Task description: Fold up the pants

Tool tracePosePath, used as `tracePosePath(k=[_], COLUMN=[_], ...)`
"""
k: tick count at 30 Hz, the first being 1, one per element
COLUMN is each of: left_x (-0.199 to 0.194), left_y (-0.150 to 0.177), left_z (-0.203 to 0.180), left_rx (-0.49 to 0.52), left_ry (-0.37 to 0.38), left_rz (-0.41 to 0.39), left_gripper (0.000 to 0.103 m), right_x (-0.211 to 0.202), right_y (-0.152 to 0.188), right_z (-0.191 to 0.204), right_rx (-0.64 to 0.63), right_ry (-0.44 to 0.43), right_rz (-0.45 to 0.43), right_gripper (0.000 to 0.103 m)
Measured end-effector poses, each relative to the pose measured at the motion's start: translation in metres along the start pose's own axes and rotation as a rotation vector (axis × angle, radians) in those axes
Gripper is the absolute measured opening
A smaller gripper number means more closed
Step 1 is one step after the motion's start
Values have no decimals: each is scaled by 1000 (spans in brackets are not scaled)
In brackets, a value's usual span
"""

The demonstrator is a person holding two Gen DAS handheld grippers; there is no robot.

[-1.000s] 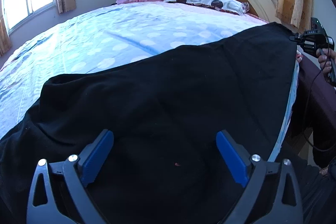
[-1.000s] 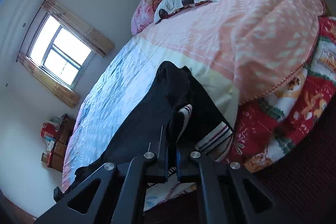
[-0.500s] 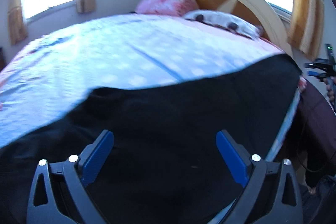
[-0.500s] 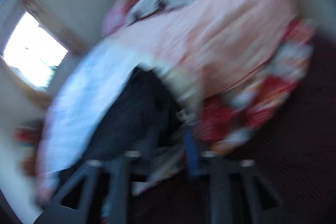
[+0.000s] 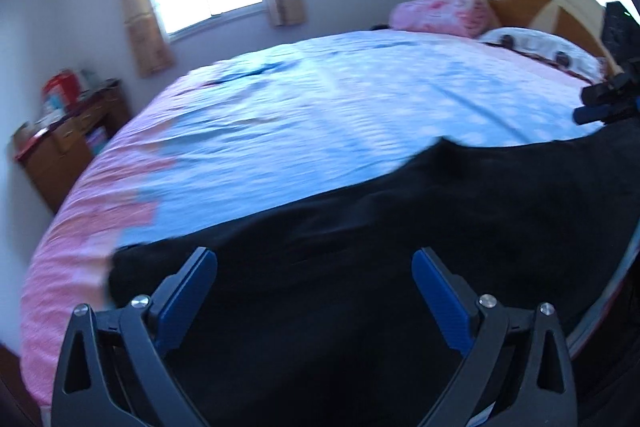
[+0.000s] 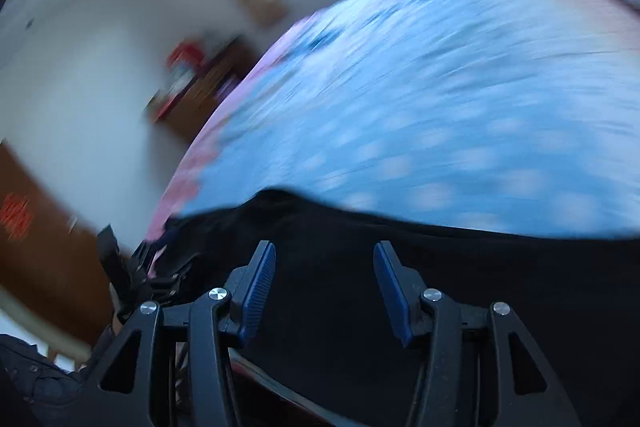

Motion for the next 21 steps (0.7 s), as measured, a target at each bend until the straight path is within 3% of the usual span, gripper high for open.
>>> tracePosePath(k=[1, 6, 12, 15, 17, 18, 19, 21], left_x=[-1, 7, 27, 33, 32, 32, 33, 34], left_y=[5, 34, 57, 66, 69, 70, 70, 70], left_z=[12, 69, 82, 84, 84, 83, 83, 82], left_rx=[-7, -101, -125, -176, -196, -205, -208, -209], left_ry=[-25, -102, -111, -80, -70, -67, -67, -67], left_rz=[3, 52, 100, 103, 102, 103, 103, 105], left_gripper=[101, 101, 101, 101, 101, 101, 102, 102], right_x=[25, 97, 155, 171, 172, 170, 172, 174], right_y=[-5, -32, -25, -22, -26, -26, -30, -33], right_z=[13, 37, 41, 39, 37, 37, 37, 39], right_rx=[-1, 58, 126, 142, 140, 135, 131, 116], right_ry=[-52, -147, -162, -163, -153, -150, -140, -134], right_rz=[43, 136, 282, 311, 293, 292, 283, 278], right_gripper=[53, 53, 53, 53, 39, 24, 18, 17])
Point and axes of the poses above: each gripper's, at about its wrist camera, not at the fingertips, and x roughly the way its jaws point, z to its left, y to its underside, the point moved 9 cm from there along x, roughly the way its jaws point, and after that the axes turned 7 degrees about x, right-handed, at the moved point
